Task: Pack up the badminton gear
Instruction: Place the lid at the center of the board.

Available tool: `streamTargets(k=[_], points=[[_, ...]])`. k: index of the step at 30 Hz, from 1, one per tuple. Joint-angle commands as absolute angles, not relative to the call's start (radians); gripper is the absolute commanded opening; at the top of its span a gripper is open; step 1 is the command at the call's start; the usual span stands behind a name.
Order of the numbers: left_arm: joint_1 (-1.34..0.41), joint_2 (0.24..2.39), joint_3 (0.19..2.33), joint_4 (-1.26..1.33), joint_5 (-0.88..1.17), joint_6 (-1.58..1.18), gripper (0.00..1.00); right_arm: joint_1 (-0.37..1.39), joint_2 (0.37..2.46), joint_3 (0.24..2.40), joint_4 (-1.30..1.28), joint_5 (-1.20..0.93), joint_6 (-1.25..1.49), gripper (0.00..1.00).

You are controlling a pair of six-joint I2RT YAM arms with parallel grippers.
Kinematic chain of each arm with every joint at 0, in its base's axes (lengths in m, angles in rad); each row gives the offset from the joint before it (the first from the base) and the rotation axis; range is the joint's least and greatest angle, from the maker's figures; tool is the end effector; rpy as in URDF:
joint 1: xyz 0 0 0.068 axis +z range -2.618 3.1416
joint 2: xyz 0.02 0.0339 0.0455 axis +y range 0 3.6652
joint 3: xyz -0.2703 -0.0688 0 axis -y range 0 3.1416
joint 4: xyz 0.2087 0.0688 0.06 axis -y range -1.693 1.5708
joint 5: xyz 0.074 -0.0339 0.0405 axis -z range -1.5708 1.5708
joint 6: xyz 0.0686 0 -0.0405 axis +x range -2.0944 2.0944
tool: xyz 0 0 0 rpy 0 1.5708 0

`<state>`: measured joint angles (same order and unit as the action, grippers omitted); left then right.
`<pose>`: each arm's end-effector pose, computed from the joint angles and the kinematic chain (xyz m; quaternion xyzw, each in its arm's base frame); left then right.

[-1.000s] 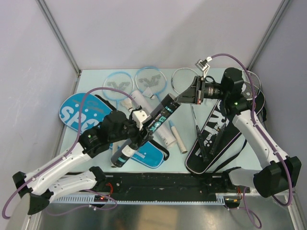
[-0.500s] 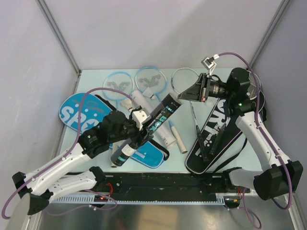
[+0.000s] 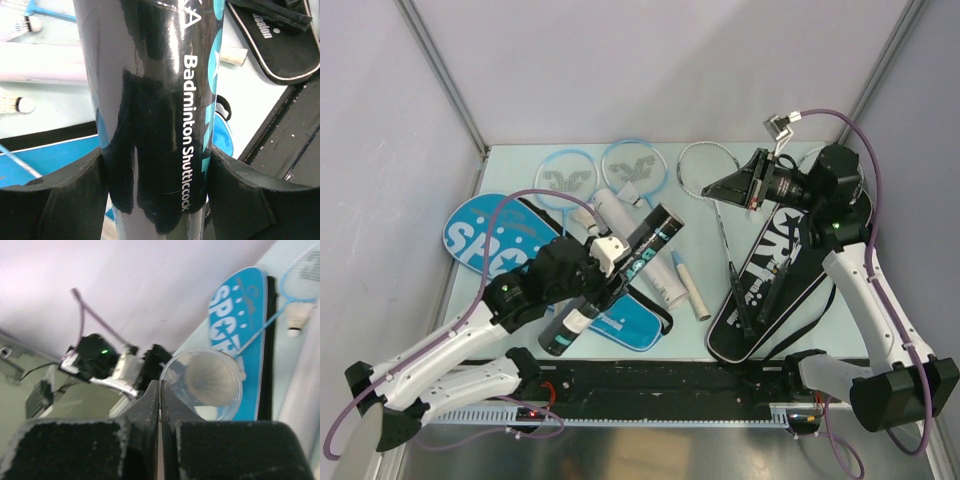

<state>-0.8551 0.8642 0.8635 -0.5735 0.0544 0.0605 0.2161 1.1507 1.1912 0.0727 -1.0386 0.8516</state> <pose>0.1106 -0.1329 0.3015 0.3997 0.7819 -0.2069 0.4313 0.2061 0.1058 0.4410 -0.1710 0.6649 0.6141 0.3893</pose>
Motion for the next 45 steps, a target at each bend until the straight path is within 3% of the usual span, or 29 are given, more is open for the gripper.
streamTargets(k=[1, 9, 16, 28, 32, 40, 45], points=[[-0.852, 0.788, 0.889, -0.532, -0.058, 0.067, 0.5, 0.209, 1.134, 1.209, -0.128, -0.828, 0.645, 0.0], [-0.853, 0.645, 0.886, -0.493, -0.163, 0.082, 0.52, 0.273, 1.332, 1.209, -0.302, -0.517, 0.406, 0.0], [-0.851, 0.539, 0.83, -0.455, -0.202, 0.09, 0.53, 0.387, 1.573, 1.21, -0.223, -0.288, 0.382, 0.0], [-0.851, 0.573, 0.826, -0.437, -0.101, 0.077, 0.54, 0.47, 1.802, 1.211, -0.194, -0.041, 0.321, 0.0], [-0.851, 0.591, 0.846, -0.435, -0.066, 0.078, 0.55, 0.472, 1.802, 1.211, -0.213, -0.008, 0.31, 0.09], [-0.852, 0.579, 0.82, -0.437, 0.082, 0.126, 0.57, 0.454, 1.678, 1.203, -0.26, -0.072, 0.355, 0.38], [-0.852, 0.553, 0.796, -0.435, 0.122, 0.152, 0.58, 0.374, 1.587, 1.145, -0.231, -0.051, 0.455, 0.42]])
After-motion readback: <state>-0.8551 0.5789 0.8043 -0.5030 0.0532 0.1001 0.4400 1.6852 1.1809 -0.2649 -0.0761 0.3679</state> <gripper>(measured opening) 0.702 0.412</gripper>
